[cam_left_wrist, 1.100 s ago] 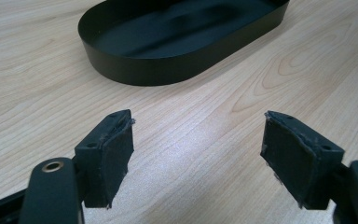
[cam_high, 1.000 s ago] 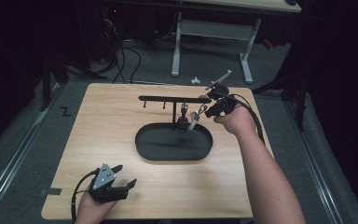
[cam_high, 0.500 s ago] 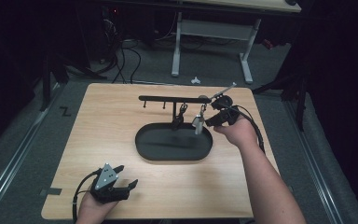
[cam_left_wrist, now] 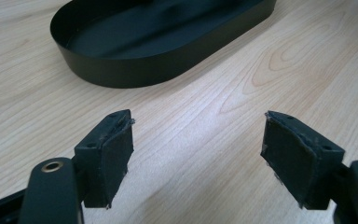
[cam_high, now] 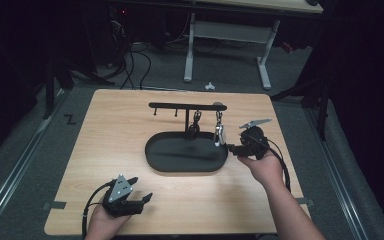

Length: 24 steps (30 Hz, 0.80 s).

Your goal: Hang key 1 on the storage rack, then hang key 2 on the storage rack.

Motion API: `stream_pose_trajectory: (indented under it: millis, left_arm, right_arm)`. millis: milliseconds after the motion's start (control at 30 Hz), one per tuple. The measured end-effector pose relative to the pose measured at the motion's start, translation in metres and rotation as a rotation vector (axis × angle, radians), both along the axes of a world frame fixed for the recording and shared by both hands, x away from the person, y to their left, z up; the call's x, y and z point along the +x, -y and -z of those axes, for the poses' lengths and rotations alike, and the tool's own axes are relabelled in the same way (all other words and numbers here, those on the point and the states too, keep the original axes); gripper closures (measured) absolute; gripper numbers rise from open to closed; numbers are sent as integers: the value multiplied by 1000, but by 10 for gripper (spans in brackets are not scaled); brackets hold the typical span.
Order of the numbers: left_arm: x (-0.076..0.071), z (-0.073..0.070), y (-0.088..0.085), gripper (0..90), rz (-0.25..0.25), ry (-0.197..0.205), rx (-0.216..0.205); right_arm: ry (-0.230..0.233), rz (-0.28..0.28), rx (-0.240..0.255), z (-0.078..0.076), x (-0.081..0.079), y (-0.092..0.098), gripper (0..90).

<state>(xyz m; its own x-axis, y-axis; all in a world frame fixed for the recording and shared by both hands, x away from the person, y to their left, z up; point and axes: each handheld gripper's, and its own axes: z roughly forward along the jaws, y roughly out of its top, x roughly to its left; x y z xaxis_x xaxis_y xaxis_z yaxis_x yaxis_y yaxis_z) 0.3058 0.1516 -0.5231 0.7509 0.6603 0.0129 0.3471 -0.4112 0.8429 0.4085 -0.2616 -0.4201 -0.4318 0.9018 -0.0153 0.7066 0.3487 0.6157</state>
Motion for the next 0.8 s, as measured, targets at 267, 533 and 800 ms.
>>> stream_pose_trajectory:
  millis: [267, 533, 800]
  left_arm:
    - [2, 0, 11, 251, 25, 4, 11]
    - [5, 1, 18, 249, 36, -6, 18]
    - [2, -2, 24, 245, 16, 3, 7]
  right_arm:
    - [89, 54, 10, 50, -48, 25, 338]
    - [164, 87, 53, 78, -93, 40, 298]
    - [156, 118, 110, 100, -122, 48, 230]
